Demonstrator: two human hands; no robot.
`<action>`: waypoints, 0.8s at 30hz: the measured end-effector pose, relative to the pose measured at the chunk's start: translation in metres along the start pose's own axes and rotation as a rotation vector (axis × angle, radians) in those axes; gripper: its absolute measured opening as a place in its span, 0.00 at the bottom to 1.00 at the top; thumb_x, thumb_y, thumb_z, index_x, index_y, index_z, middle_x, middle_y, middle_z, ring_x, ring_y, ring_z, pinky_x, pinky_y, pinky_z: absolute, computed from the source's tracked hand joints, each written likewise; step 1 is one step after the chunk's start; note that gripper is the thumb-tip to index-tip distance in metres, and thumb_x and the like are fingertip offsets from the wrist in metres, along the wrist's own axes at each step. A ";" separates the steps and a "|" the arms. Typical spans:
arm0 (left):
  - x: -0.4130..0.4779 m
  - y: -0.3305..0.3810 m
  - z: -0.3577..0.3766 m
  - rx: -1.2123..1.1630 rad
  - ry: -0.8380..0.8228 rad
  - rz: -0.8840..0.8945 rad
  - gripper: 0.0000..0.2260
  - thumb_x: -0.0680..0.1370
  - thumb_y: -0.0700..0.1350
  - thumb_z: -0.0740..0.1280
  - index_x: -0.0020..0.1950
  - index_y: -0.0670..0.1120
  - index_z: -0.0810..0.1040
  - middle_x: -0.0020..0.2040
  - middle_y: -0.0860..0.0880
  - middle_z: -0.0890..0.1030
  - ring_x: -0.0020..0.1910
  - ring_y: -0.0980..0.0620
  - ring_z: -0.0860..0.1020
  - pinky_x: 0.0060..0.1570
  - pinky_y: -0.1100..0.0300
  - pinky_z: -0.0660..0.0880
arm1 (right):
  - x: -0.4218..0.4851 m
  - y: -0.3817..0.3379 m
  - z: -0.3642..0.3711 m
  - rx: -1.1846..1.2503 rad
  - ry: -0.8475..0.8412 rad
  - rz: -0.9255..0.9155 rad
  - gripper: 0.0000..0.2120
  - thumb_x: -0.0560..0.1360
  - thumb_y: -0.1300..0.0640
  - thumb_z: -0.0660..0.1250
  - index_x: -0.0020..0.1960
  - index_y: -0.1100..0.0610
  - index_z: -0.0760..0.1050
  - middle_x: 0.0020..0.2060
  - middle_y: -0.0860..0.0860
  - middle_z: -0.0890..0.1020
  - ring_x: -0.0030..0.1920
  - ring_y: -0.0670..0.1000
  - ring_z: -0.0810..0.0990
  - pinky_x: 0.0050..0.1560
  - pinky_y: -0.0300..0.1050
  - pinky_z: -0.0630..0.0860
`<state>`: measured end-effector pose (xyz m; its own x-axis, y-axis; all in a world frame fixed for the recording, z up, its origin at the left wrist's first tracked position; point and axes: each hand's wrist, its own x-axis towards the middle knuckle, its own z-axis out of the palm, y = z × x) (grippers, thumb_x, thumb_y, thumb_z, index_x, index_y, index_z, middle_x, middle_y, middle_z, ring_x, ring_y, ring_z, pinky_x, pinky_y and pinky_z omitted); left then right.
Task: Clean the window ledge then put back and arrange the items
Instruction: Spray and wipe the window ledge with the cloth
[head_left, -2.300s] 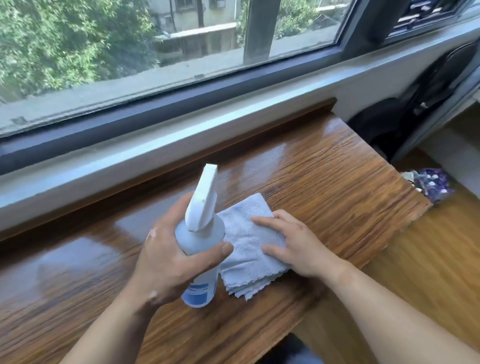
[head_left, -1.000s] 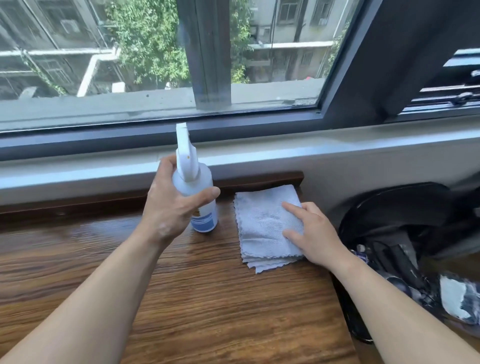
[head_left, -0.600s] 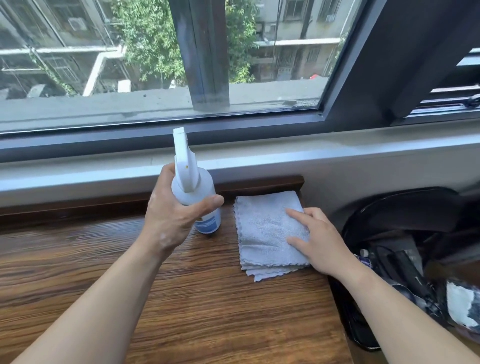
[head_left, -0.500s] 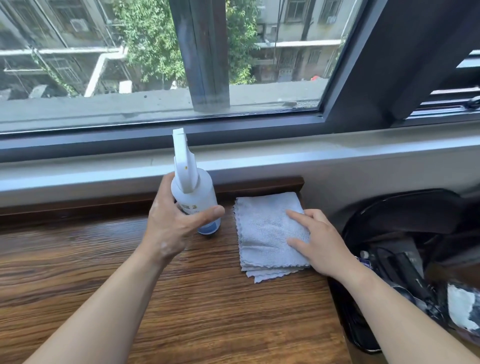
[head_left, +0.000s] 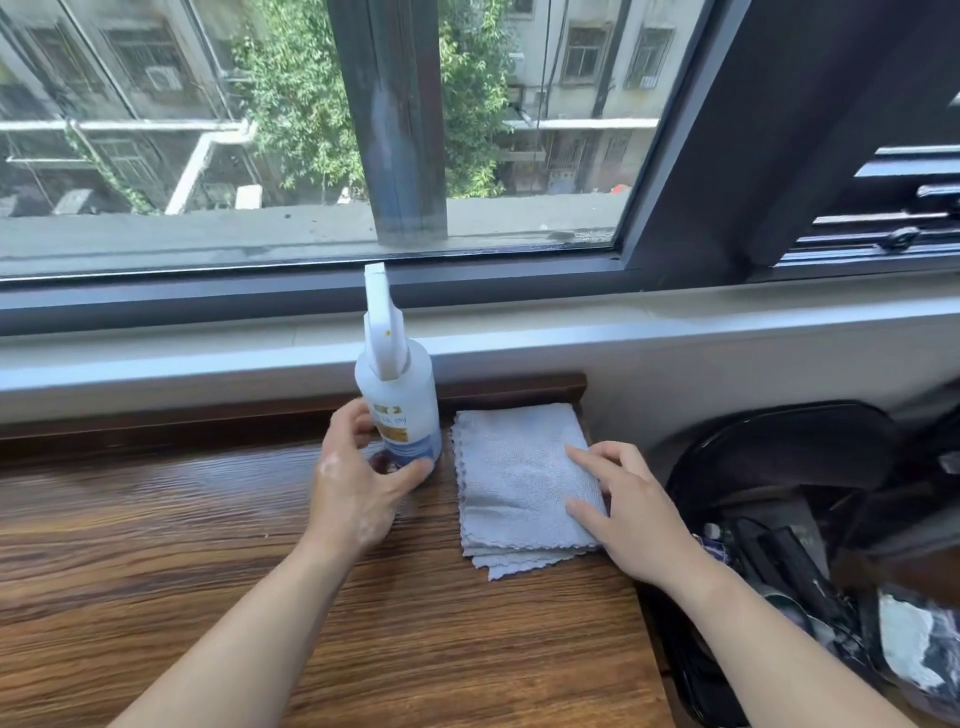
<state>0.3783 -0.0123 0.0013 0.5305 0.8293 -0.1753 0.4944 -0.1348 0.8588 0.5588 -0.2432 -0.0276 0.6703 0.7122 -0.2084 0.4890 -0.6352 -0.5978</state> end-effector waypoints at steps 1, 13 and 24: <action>-0.010 -0.005 0.000 0.119 0.078 0.086 0.26 0.70 0.42 0.80 0.63 0.47 0.72 0.55 0.53 0.76 0.55 0.53 0.75 0.54 0.63 0.74 | -0.002 0.002 -0.002 -0.005 0.033 -0.021 0.26 0.76 0.51 0.71 0.73 0.44 0.70 0.63 0.38 0.66 0.58 0.39 0.71 0.60 0.36 0.68; -0.044 -0.031 0.062 0.692 -0.229 0.936 0.05 0.71 0.39 0.65 0.36 0.47 0.76 0.35 0.50 0.74 0.34 0.49 0.72 0.31 0.54 0.74 | -0.012 0.012 0.000 -0.112 0.011 -0.303 0.12 0.71 0.39 0.67 0.48 0.44 0.82 0.48 0.36 0.78 0.52 0.40 0.74 0.56 0.39 0.74; -0.053 -0.016 0.056 0.654 -0.238 0.919 0.12 0.77 0.49 0.66 0.55 0.44 0.83 0.52 0.46 0.81 0.50 0.45 0.79 0.51 0.52 0.78 | -0.003 0.008 -0.004 -0.108 0.185 -0.298 0.12 0.76 0.48 0.65 0.55 0.47 0.82 0.51 0.39 0.83 0.52 0.40 0.79 0.56 0.47 0.78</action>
<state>0.3804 -0.0844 -0.0304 0.9574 0.1583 0.2413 0.0792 -0.9482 0.3076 0.5626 -0.2519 -0.0286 0.5742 0.8109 0.1128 0.7277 -0.4423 -0.5243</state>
